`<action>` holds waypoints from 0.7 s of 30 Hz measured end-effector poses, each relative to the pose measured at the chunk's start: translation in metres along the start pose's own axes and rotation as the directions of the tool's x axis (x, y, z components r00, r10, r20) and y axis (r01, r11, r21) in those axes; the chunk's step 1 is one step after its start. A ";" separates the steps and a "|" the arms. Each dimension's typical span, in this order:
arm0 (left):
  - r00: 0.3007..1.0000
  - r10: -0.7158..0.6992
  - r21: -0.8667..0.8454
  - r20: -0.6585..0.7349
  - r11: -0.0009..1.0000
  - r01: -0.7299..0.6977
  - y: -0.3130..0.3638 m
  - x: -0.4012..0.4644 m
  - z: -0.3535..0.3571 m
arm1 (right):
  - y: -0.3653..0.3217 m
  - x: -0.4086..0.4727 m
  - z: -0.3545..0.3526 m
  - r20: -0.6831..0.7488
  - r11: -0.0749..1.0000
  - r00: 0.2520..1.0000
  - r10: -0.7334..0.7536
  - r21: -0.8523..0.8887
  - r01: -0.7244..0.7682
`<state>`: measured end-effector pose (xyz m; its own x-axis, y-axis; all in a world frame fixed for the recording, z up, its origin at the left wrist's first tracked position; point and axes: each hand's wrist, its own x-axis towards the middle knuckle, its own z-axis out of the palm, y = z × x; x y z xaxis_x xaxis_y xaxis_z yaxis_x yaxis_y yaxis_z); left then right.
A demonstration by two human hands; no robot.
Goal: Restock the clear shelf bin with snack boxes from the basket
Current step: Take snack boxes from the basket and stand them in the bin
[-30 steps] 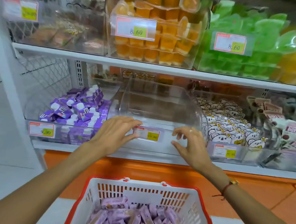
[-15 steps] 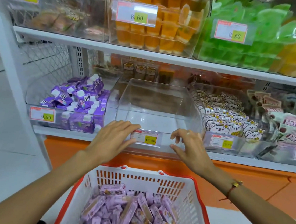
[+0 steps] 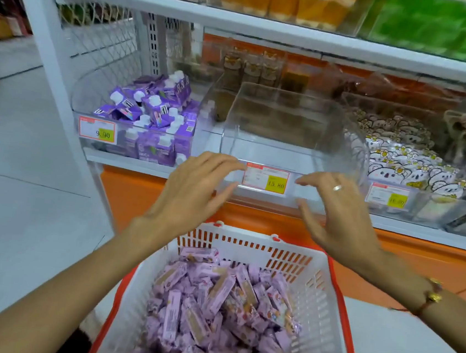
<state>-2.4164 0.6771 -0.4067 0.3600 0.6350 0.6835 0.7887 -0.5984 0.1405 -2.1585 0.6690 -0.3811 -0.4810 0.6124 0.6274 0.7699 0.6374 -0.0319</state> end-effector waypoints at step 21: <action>0.435 -0.512 0.188 0.741 0.780 0.598 0.010 -0.154 0.184 | -0.023 -0.166 0.245 0.631 0.558 0.473 0.615 0.075 -0.826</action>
<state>-2.3720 0.6635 -0.6422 0.1223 0.9444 -0.3053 0.9235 0.0045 0.3836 -2.1987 0.6674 -0.6747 -0.0187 0.9766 -0.2144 0.7957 -0.1153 -0.5946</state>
